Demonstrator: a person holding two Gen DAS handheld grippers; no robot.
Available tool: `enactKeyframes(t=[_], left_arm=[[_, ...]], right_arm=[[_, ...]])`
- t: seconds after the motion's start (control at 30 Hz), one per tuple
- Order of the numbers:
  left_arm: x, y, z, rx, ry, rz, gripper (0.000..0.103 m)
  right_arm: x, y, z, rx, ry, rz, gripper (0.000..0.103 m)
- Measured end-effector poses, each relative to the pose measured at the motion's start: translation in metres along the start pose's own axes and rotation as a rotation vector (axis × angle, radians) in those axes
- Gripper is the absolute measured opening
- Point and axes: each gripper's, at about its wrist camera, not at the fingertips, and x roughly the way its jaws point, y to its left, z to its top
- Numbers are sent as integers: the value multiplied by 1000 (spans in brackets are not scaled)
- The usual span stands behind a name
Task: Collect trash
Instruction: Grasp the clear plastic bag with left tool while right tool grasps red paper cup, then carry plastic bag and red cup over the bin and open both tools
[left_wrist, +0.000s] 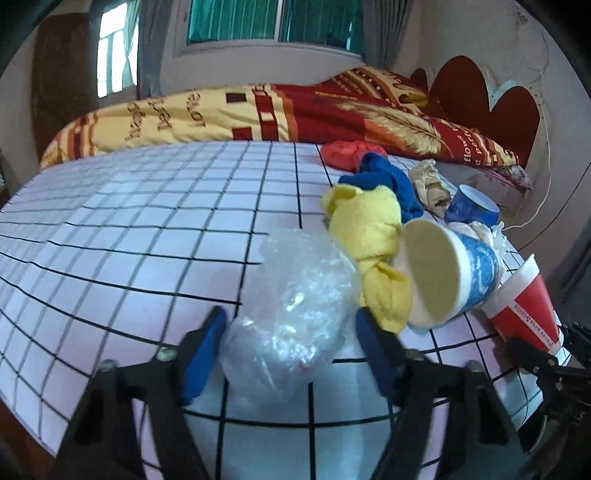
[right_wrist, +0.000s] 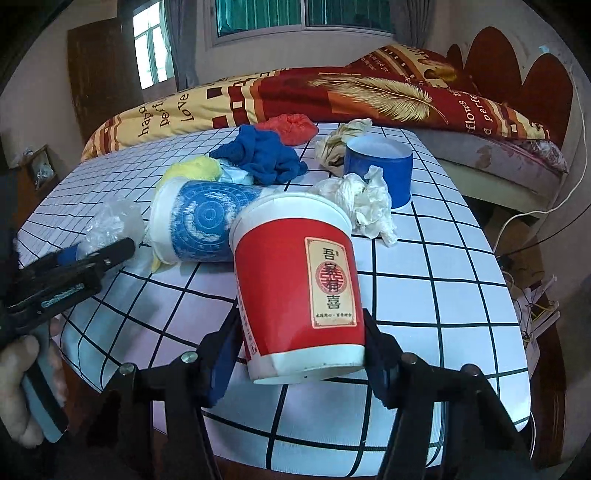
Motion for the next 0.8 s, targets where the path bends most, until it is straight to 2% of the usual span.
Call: enactKeyframes(t=[0.03, 0.13, 0.33, 0.57, 0.8], left_arm=[[3, 0, 1, 0, 10, -8, 53], [-3, -3, 0, 15, 2, -12, 49], [-30, -9, -5, 22, -33, -22, 48], [-60, -37, -12, 53, -62, -46, 48], [-73, -70, -18, 88, -68, -90, 48]], right_arm=[[-1, -1, 0, 1, -2, 3, 62], [-7, -3, -2, 4, -13, 10, 61], [-22, -15, -7, 28, -46, 2, 60], [-48, -43, -19, 74, -73, -29, 60], [-77, -77, -38, 123, -96, -70, 60]])
